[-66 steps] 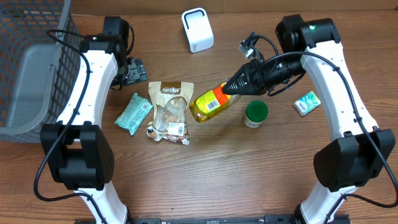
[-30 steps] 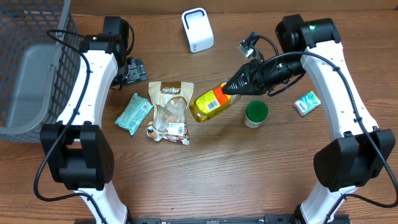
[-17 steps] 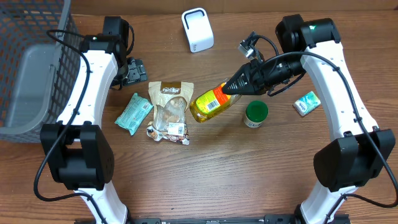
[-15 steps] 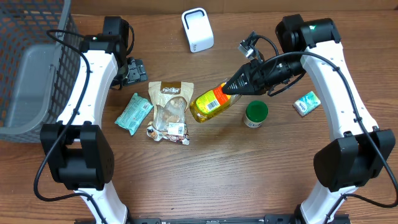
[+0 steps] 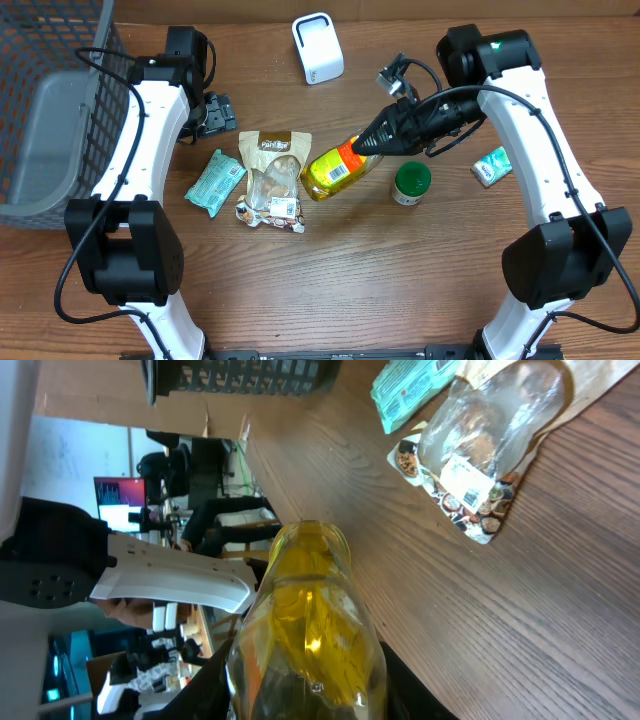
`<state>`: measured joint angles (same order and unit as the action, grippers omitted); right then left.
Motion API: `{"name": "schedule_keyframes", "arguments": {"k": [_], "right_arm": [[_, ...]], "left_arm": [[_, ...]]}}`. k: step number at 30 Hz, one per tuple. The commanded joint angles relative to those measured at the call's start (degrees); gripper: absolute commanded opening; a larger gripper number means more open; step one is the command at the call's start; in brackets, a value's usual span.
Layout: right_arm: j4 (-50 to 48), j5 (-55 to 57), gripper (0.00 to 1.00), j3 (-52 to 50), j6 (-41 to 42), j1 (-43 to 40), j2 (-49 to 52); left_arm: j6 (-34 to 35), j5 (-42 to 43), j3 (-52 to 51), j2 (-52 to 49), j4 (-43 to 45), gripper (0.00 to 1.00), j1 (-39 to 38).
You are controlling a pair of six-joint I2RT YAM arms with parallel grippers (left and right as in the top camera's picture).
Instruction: Scan the item barcode
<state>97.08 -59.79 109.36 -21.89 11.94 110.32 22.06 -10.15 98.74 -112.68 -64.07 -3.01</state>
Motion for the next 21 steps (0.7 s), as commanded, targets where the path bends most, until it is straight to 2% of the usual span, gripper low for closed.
{"name": "schedule_keyframes", "arguments": {"k": [1, 6, 9, 14, 21], "right_arm": [[-0.2, -3.2, 0.12, 1.5, -0.5, 1.3, -1.9], [-1.1, -0.7, 0.11, 1.5, 1.1, 4.0, -1.9], [-4.7, 6.2, 0.11, 1.5, 9.0, 6.3, -1.9], [-12.2, 24.6, 0.11, 1.5, 26.1, 10.9, -1.9], [-15.8, 47.6, 0.11, 1.5, 38.4, 16.9, -1.9]], "left_arm": [[-0.9, -0.8, 1.1, -0.4, 0.0, 1.0, -0.1], [-0.9, -0.8, 1.1, -0.4, 0.0, 1.0, -0.1], [-0.9, -0.8, 1.1, -0.4, 0.0, 0.99, -0.1], [-0.9, -0.8, 1.1, -0.4, 0.0, 1.0, -0.1], [-0.9, -0.8, 1.1, -0.4, 0.0, 1.0, -0.1]]}}
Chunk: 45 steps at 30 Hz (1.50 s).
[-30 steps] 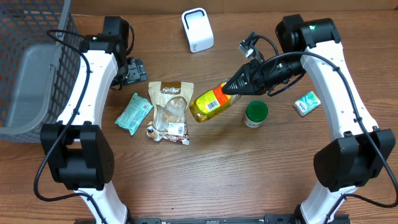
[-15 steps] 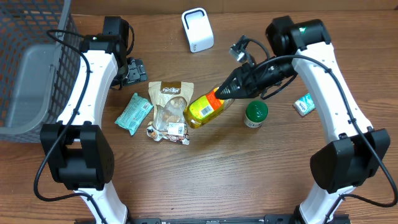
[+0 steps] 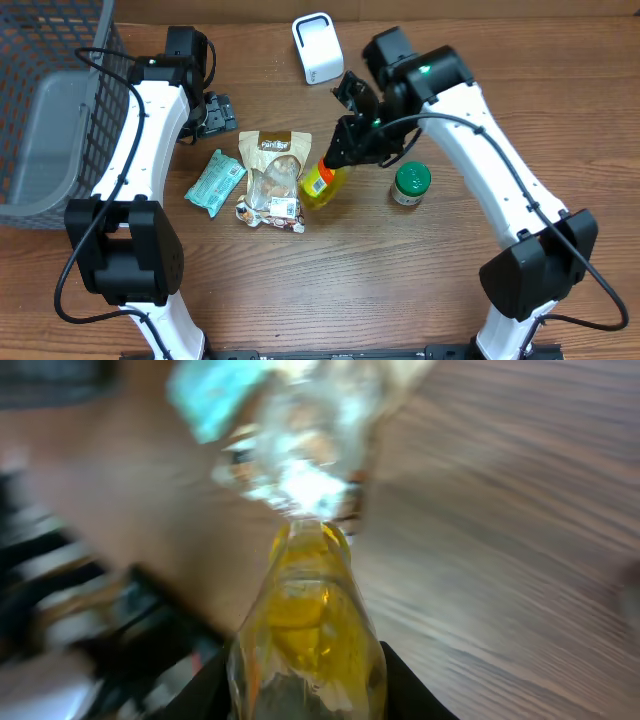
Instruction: Scan the item barcode
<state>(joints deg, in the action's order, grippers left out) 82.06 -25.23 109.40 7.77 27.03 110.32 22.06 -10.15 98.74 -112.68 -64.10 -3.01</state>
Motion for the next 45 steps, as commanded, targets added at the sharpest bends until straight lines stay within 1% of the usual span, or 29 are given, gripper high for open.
{"name": "schedule_keyframes", "arguments": {"k": [1, 6, 10, 15, 19, 23, 27, 35, 39, 45], "right_arm": [[-1.0, 16.5, 0.11, 1.4, 10.6, 2.8, -1.8], [-2.6, 25.9, 0.11, 1.4, 15.3, 6.4, -1.3], [-4.9, 29.1, 0.11, 1.4, 16.3, 8.7, 0.2], [-6.0, 29.7, 0.13, 2.2, 16.3, 8.6, 0.9], [-3.8, 29.7, 0.13, 7.7, 16.3, 7.2, 0.9], [-2.5, 30.4, 0.11, 15.3, 16.0, 5.7, 0.9], [-5.2, 38.7, 0.11, 18.6, 15.7, 5.5, 0.9], [-15.9, 53.6, 0.11, 18.5, 7.5, 7.2, 4.3], [-22.5, 58.4, 0.11, 18.5, -0.2, 8.2, 8.5], [-36.5, 67.8, 0.1, 18.4, -18.3, 10.2, 16.1]], "left_arm": [[-0.9, -0.8, 1.1, -0.4, 0.0, 1.0, -0.1], [-0.9, -0.8, 1.1, -0.4, 0.0, 1.0, -0.1], [-0.9, -0.8, 1.1, -0.4, 0.0, 1.0, -0.1], [-0.9, -0.8, 1.1, -0.4, 0.0, 1.0, -0.1], [-0.9, -0.8, 1.1, -0.4, 0.0, 1.0, -0.1], [-0.9, -0.8, 1.1, -0.4, 0.0, 1.0, -0.1], [-0.9, -0.8, 1.1, -0.4, 0.0, 1.0, -0.1], [-0.9, -0.8, 1.1, -0.4, 0.0, 1.0, -0.1], [-0.9, -0.8, 1.1, -0.4, 0.0, 1.0, -0.1], [-0.9, -0.8, 1.1, -0.4, 0.0, 1.0, -0.1]]}}
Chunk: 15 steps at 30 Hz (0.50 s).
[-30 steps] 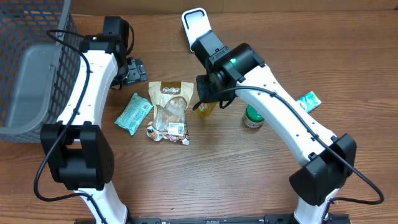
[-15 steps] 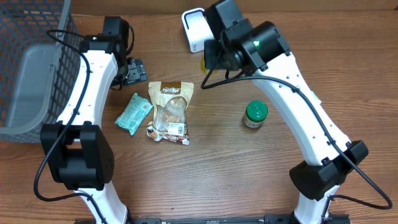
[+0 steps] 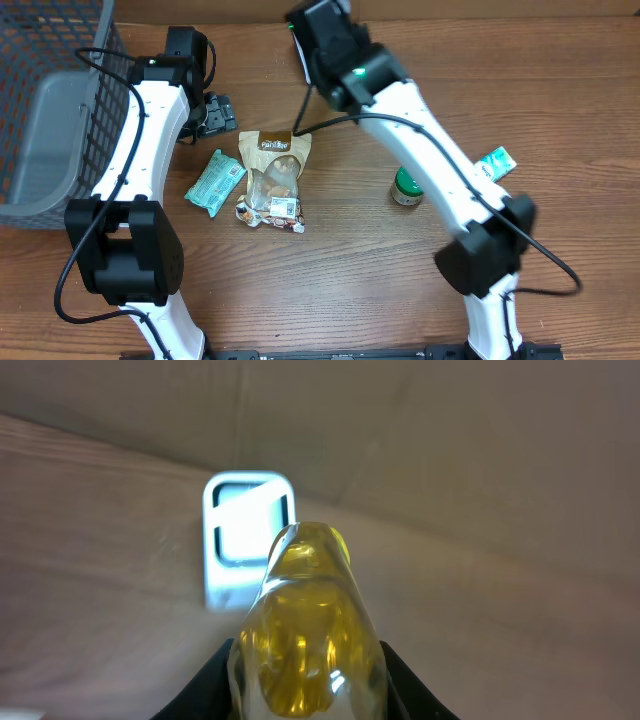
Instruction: Scan the item barcode
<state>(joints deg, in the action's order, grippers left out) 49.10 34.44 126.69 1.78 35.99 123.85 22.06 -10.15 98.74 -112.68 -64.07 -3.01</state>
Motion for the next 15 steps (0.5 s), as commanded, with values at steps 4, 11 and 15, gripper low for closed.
{"name": "schedule_keyframes", "arguments": {"k": [4, 11, 15], "right_arm": [[-14.4, 13.7, 0.1, 1.2, -24.9, 1.9, 7.4], [-26.0, 15.1, 0.1, 1.1, -38.4, 1.9, 12.8], [-30.0, 15.0, 0.1, 1.1, -38.7, 1.9, 13.7]], "left_arm": [[-0.9, -0.8, 1.1, -0.4, 0.0, 1.0, -0.1], [-0.9, -0.8, 1.1, -0.4, 0.0, 1.0, -0.1], [-0.9, -0.8, 1.1, -0.4, 0.0, 1.0, -0.1]]}}
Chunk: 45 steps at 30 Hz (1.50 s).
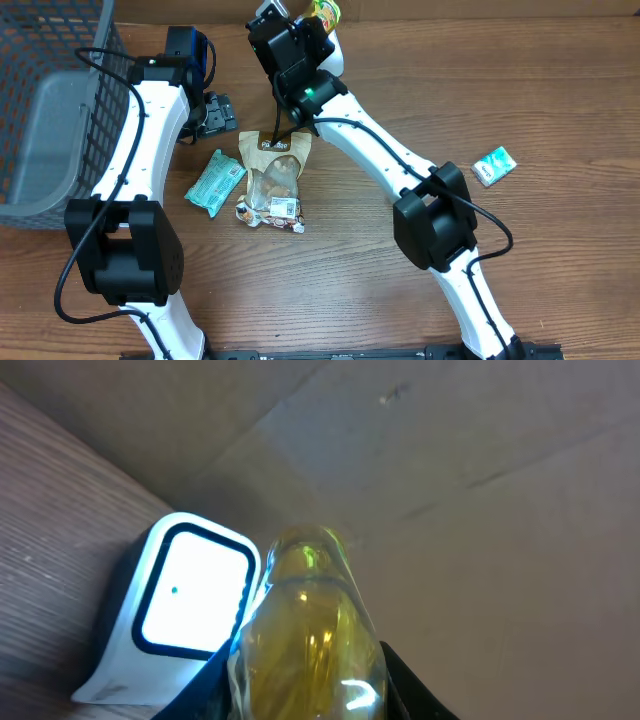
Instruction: Scan the item barcode
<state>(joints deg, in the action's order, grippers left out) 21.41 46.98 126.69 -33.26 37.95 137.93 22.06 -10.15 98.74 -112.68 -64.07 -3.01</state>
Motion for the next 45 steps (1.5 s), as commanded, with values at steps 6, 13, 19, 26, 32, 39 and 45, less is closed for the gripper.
{"name": "schedule_keyframes", "arguments": {"k": [6, 13, 19, 26, 32, 39, 45], "right_arm": [[-5.2, 2.4, 0.09, 1.1, -5.0, -0.1, -0.3], [-6.7, 1.8, 0.08, 1.1, -5.0, -0.8, 1.5], [-8.1, 0.8, 0.08, 1.1, -5.0, -1.7, 4.0], [-9.4, 0.5, 0.08, 1.1, -4.7, -1.7, 4.7], [-9.4, 0.5, 0.09, 1.1, -4.7, -1.7, 5.1], [-9.7, 1.9, 0.09, 1.3, -4.3, -1.7, 4.9], [-11.4, 4.7, 0.06, 1.3, -1.8, -1.2, 0.5]], "left_arm": [[-0.9, -0.8, 1.1, -0.4, 0.0, 1.0, -0.1], [-0.9, -0.8, 1.1, -0.4, 0.0, 1.0, -0.1], [-0.9, -0.8, 1.1, -0.4, 0.0, 1.0, -0.1], [-0.9, -0.8, 1.1, -0.4, 0.0, 1.0, -0.1], [-0.9, -0.8, 1.1, -0.4, 0.0, 1.0, -0.1], [-0.9, -0.8, 1.1, -0.4, 0.0, 1.0, -0.1], [-0.9, -0.8, 1.1, -0.4, 0.0, 1.0, -0.1]]}}
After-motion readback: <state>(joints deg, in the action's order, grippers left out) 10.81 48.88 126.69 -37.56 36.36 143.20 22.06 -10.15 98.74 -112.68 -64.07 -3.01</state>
